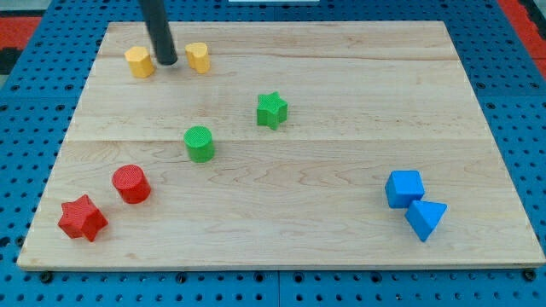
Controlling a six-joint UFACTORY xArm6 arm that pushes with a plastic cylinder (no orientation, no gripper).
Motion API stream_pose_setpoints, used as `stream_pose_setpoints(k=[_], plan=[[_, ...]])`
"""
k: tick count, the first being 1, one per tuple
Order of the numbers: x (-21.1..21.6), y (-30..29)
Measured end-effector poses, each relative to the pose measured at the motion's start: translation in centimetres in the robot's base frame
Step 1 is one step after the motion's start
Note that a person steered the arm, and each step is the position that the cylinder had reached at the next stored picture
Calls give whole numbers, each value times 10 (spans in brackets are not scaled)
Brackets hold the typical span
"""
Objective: Move the yellow hexagon diagonally top right to the green star
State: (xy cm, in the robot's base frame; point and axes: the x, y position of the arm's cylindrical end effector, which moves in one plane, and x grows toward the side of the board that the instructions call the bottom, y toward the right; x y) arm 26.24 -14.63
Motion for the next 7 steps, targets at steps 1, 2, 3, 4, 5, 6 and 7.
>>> stream_pose_setpoints(k=[1,2,3,4,5,6,7], plan=[[-19,71],[11,107],[-42,28],[-4,2],[31,62],[46,114],[24,128]])
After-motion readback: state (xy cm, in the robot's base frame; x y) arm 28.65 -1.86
